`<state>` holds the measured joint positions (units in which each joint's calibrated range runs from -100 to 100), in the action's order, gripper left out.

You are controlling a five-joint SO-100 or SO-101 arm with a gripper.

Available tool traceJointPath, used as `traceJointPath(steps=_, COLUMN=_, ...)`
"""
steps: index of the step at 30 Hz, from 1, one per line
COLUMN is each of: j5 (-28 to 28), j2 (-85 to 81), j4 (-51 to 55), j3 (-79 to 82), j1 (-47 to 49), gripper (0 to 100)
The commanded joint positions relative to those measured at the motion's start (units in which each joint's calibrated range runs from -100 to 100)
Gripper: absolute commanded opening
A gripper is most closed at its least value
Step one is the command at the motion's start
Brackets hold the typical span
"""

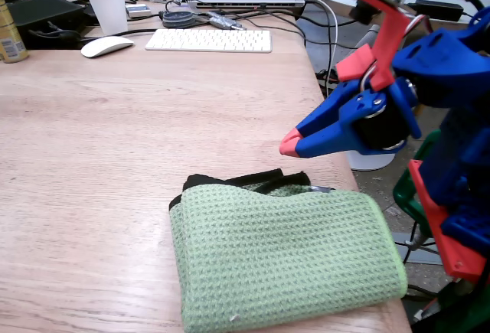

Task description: Clean the table

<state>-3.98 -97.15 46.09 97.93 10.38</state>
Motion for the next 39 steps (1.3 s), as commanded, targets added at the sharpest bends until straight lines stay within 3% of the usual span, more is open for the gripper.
traceJointPath(steps=1, j5=-0.2, j2=-0.2, j4=-0.9, j3=0.1, j1=-0.4, gripper=0)
traceJointPath(steps=6, j5=-0.3, j2=0.2, j4=-0.1, j3=-1.6, j1=1.1, gripper=0)
traceJointPath(steps=10, j5=-0.3, j2=17.7, j4=0.8, j3=-20.8, j1=1.3, gripper=0)
traceJointPath(steps=13, j5=-0.3, j2=33.0, j4=14.7, j3=-39.8, j1=3.3, gripper=0)
traceJointPath(steps=15, j5=0.5, j2=38.8, j4=23.3, j3=-49.3, j1=11.8, gripper=0)
traceJointPath(steps=18, j5=6.4, j2=43.3, j4=24.8, j3=-51.7, j1=19.2, gripper=1)
traceJointPath(steps=22, j5=7.1, j2=48.1, j4=21.7, j3=-51.2, j1=19.7, gripper=26)
traceJointPath(steps=24, j5=7.4, j2=52.6, j4=18.5, j3=-50.7, j1=19.4, gripper=32)
traceJointPath(steps=32, j5=7.0, j2=74.1, j4=5.9, j3=-51.6, j1=20.2, gripper=32)
traceJointPath(steps=36, j5=7.2, j2=82.6, j4=4.2, j3=-51.7, j1=29.7, gripper=31)
traceJointPath(steps=39, j5=6.7, j2=82.8, j4=4.7, j3=-51.7, j1=29.9, gripper=11)
